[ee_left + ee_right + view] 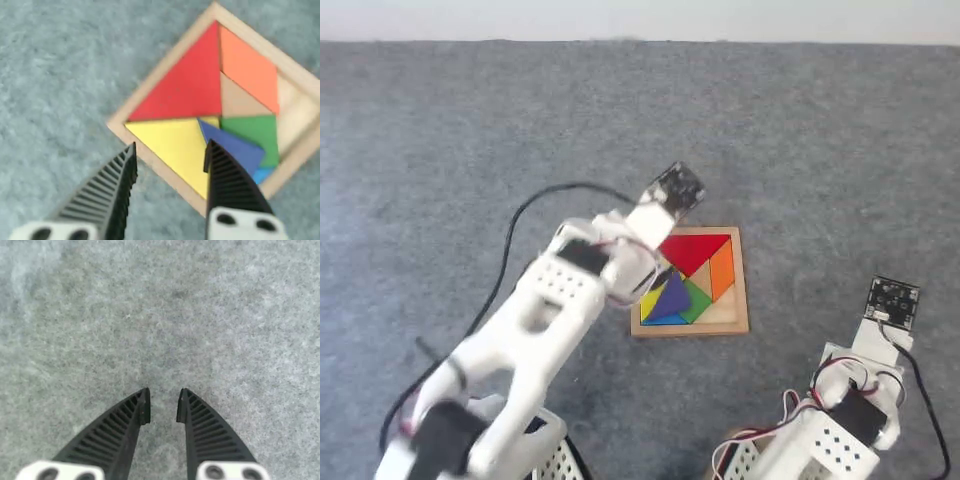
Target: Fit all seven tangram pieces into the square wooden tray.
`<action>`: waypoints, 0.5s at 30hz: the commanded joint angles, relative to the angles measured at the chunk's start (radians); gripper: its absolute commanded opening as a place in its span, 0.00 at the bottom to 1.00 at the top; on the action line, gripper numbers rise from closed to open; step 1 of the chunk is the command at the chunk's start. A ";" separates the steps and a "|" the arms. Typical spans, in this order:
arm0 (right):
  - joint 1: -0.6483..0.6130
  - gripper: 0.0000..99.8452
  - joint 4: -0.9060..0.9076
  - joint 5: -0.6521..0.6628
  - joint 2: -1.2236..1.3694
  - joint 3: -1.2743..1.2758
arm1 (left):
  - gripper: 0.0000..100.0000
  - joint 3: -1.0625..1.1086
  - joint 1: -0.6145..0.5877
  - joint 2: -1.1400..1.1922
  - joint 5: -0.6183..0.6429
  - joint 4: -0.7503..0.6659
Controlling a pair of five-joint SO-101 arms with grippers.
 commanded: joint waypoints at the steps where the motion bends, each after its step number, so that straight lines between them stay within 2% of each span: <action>1: -0.010 0.11 0.008 0.011 -0.019 0.018 | 0.21 0.082 0.006 -0.094 0.014 -0.008; 7: -0.008 0.11 0.010 0.011 -0.019 0.018 | 0.21 0.120 -0.041 -0.023 0.014 -0.095; 15: -0.007 0.11 0.010 0.009 -0.019 0.018 | 0.21 0.117 -0.037 -0.006 0.014 -0.100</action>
